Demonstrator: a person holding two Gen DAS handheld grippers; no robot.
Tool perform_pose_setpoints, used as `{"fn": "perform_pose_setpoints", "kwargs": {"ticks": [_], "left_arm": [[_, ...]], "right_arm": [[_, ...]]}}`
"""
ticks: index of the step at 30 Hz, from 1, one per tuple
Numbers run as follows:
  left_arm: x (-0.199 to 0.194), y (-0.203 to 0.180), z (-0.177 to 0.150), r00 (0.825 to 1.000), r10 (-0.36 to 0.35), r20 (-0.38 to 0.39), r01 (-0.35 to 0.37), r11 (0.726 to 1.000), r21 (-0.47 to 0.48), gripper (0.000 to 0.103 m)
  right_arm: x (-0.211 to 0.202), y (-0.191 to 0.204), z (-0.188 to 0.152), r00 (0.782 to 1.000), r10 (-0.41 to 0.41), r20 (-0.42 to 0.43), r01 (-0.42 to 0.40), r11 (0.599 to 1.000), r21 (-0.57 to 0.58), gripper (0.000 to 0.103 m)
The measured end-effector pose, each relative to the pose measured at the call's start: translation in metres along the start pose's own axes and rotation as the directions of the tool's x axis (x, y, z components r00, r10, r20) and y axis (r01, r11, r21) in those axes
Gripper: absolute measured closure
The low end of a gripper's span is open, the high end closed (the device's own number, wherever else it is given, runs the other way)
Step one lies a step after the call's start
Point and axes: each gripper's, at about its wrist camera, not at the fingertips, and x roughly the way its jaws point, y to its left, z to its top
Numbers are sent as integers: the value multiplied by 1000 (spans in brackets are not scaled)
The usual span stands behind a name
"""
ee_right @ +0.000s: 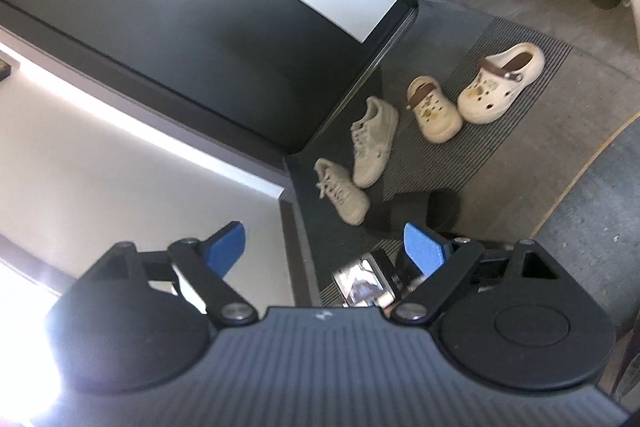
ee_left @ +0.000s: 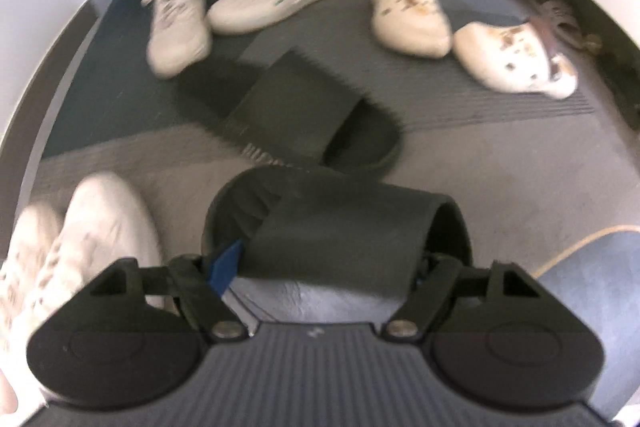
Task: Organize scattered shoes
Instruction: 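Carry the black slide beside the white sneakers and open the left gripper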
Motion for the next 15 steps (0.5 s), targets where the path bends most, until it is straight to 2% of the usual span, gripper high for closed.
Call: {"fn": "perform_pose_setpoints", "kwargs": {"ticks": [5, 8, 10, 15], "left_arm": [[30, 17, -4, 1000, -11, 4, 11, 1000, -20, 23], [43, 27, -3, 999, 14, -33, -16, 999, -42, 21], [42, 35, -4, 999, 13, -50, -17, 997, -76, 20], [22, 51, -4, 998, -47, -45, 42, 993, -107, 14]], "right_arm": [[8, 10, -5, 1000, -7, -12, 6, 1000, -30, 14], [17, 10, -9, 1000, -19, -22, 18, 999, -31, 14], [15, 11, -8, 1000, -27, 4, 27, 999, -30, 14], [5, 13, -3, 997, -28, 73, 30, 999, -35, 14]]}}
